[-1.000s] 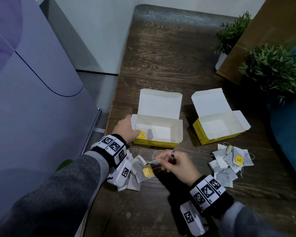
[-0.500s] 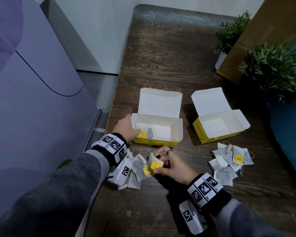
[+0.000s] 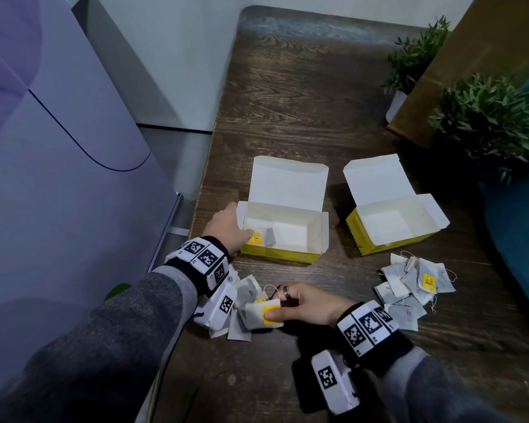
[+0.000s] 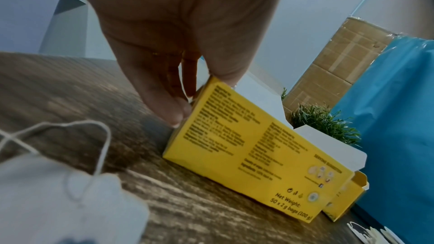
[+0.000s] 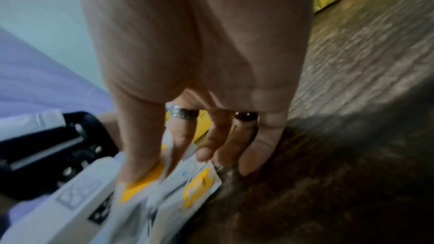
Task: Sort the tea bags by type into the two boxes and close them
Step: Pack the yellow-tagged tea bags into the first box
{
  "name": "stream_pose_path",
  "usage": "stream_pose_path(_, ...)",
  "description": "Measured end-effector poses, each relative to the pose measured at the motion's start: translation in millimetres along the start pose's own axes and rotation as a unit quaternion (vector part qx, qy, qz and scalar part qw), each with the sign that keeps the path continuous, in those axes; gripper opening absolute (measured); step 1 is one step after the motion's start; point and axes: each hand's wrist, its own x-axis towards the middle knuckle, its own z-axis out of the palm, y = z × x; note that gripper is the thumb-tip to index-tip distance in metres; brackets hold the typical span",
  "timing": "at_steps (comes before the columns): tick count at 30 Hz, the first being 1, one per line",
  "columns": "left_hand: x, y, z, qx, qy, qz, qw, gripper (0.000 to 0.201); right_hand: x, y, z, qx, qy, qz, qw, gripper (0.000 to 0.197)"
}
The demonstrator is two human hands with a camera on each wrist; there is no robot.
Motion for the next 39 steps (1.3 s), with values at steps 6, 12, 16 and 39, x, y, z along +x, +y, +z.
stream_pose_path(6, 0.7, -1.6, 1.5, -0.005, 0.005, 0.000, 1.000, 0.042, 13.9, -4.0, 18.6, -0.182, 0.172, -0.002, 0.968, 0.036)
stream_pose_path(12, 2.3, -2.8, 2.4, -0.004, 0.005, 0.000, 1.000, 0.045, 21.9, -3.5, 22.5, -0.144, 0.191, 0.010, 0.971, 0.047)
stream_pose_path(16, 2.2, -2.2, 2.7, 0.002, 0.005, 0.000, 1.000, 0.045, 24.5, -6.0, 24.3, -0.179, 0.170, 0.032, 0.969, 0.045)
stream_pose_path(39, -1.8, 0.4, 0.9, -0.004, 0.003, 0.002, 1.000, 0.044, -33.7, -17.4, -1.6, -0.148, 0.234, -0.060, 0.959, 0.033)
